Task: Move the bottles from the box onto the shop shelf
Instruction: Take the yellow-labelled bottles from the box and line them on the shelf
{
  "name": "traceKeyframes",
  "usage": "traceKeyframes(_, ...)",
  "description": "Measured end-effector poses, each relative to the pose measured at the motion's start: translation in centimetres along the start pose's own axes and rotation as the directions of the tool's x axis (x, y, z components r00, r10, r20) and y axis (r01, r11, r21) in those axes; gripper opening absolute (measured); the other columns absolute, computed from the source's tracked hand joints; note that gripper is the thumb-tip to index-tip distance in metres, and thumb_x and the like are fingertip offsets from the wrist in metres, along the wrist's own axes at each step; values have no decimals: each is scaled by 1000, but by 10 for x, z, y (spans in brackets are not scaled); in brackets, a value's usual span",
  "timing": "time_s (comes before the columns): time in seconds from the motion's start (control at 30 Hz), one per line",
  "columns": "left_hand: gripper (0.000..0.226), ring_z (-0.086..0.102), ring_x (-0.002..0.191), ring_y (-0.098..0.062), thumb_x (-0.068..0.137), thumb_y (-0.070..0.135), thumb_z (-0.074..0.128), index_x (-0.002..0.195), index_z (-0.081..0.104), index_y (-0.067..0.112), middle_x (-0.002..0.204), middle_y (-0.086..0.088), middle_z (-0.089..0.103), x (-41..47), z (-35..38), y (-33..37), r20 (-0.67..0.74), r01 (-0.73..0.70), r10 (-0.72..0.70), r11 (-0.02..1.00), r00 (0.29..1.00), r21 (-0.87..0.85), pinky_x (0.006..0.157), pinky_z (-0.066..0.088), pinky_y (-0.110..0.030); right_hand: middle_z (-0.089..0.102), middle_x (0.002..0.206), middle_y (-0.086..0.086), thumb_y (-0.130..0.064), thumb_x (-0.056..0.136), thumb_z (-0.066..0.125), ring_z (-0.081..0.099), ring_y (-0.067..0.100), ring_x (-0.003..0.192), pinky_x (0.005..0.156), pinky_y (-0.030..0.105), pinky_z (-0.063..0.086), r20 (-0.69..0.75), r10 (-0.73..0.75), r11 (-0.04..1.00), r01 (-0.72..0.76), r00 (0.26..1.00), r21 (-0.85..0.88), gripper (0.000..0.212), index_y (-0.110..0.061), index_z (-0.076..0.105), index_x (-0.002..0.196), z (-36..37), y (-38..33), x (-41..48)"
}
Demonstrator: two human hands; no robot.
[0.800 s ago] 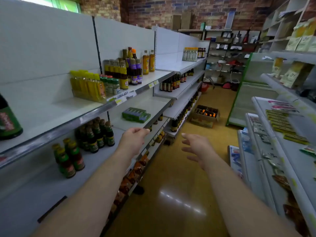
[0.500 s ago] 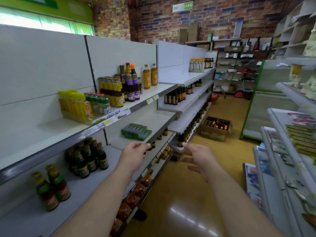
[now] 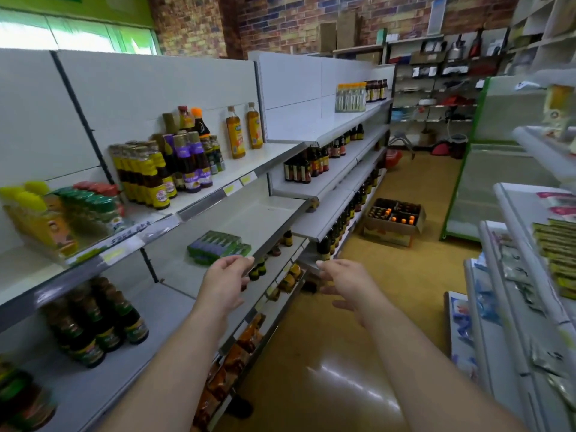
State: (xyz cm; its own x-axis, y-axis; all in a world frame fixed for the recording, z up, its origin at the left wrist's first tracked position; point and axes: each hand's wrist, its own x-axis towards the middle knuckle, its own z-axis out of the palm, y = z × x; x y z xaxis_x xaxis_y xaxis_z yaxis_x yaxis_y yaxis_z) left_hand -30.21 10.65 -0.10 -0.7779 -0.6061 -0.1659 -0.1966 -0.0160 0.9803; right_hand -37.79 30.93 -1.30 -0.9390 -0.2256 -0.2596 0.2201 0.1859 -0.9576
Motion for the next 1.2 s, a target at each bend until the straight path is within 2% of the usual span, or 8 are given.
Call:
traceKeyframes(0.17,31,63,108,-18,97,36,66,125,61,24,117,5,65,40,41,2,15,-18,18,1000,1000,-9,99,51,-53,68,114,-5,-45,97,65,68,18,100,91,45,55,-9,4,1000,-4,1000,-21,21,-31,60,113,-20,2,45)
traceKeyframes(0.3,27,64,108,-18,98,34,65,122,62,24,116,3,66,79,69,6,48,-27,29,999,998,-34,98,52,-53,70,114,-3,-43,99,64,69,17,98,76,34,53,-12,7,999,-8,1000,-48,24,-27,62,117,-30,-5,84)
traceKeyframes(0.5,13,62,108,-18,97,33,65,109,61,29,111,5,65,164,107,23,68,-25,30,997,997,-73,97,51,-52,71,112,-5,-42,99,64,69,19,100,85,39,54,-46,7,994,-12,999,-107,28,-25,65,121,-36,-32,171)
traceKeyframes(0.7,9,65,102,-19,96,39,65,103,63,34,104,4,68,261,129,39,58,-33,33,999,998,-5,95,53,-55,69,113,-4,-42,100,64,68,19,100,66,28,50,-58,-6,996,1,998,-93,32,-24,62,126,-23,-68,261)
traceKeyframes(0.77,8,66,97,-18,97,35,64,103,63,30,102,2,68,285,141,45,65,-20,20,1000,998,-9,98,52,-55,69,113,-2,-41,100,63,69,18,99,68,28,50,-57,-14,994,7,998,-106,27,-24,64,121,-24,-76,285)
traceKeyframes(0.87,10,65,100,-20,97,34,65,105,63,29,107,0,67,313,160,52,82,-18,19,1000,996,-15,95,52,-51,70,116,4,-37,101,62,69,23,105,72,29,54,-63,-15,995,9,998,-101,8,-30,66,100,-32,-86,320)
traceKeyframes(0.97,20,63,106,-22,98,34,64,115,64,25,112,-1,65,338,180,59,83,-25,27,999,996,-20,84,54,-43,70,114,0,-38,100,63,69,24,105,82,33,55,-71,-11,996,5,997,-86,16,-26,66,109,-42,-93,355)
traceKeyframes(1.2,25,62,110,-21,97,36,63,120,64,26,114,1,65,391,241,68,39,-5,5,1000,999,-10,88,53,-44,69,113,-2,-39,99,65,70,22,99,77,38,55,-2,17,998,-17,1000,-64,21,-24,67,113,-79,-100,444)
